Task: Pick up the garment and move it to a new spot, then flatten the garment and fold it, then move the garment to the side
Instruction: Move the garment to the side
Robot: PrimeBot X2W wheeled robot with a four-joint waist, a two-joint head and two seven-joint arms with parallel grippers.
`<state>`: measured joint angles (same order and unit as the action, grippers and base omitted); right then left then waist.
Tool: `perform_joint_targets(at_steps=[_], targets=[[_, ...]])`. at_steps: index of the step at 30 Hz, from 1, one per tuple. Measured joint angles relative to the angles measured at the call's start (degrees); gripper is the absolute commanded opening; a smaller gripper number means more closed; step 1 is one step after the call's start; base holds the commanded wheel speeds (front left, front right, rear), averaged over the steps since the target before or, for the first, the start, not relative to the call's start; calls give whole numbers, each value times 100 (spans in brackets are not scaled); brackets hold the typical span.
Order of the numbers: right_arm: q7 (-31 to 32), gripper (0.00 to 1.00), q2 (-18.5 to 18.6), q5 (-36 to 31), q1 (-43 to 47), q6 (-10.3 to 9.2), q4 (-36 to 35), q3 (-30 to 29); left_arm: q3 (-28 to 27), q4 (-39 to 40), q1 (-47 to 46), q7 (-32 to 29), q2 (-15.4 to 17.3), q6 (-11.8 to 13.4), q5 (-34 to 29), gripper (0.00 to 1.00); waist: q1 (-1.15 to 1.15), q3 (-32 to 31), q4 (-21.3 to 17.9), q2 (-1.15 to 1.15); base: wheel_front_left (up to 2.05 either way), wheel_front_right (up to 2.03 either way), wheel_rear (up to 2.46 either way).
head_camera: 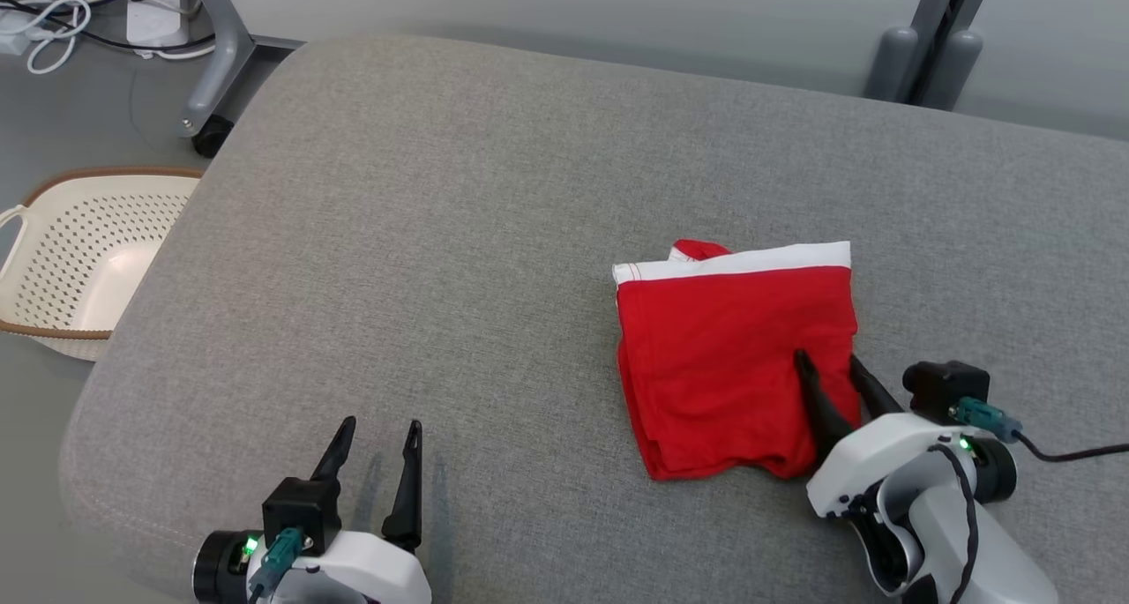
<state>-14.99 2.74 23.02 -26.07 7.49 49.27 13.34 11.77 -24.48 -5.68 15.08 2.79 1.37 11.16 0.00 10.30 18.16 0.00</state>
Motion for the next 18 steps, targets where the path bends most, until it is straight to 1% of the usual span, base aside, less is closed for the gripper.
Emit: perform_joint_targets(at_steps=[1,5,10,14,15,18], targets=[[0,0,2,21,-48,0,4,34,-3,2,-18,1,2,3,0,100,0,24,-7,0,0,0,0],[0,0,-8,82,-114,1,-21,27,-3,19,-74,1,0,20,-3,100,0,52,-125,0,0,0,0],[0,0,-7,176,-32,1,-153,73,-44,8,-71,0,3,1,-54,100,0,-9,-441,0,0,0,0],[0,0,-4,200,122,1,-226,252,-47,-7,-60,0,0,-30,-60,100,0,-85,-849,0,0,0,0],[0,0,-7,216,194,1,-257,278,-38,-12,-63,0,0,-37,-78,100,0,-122,-1093,0,0,0,0],[0,0,1,261,236,1,-312,360,-19,-15,-69,0,-2,-54,-109,100,0,-169,-1509,0,0,0,0]])
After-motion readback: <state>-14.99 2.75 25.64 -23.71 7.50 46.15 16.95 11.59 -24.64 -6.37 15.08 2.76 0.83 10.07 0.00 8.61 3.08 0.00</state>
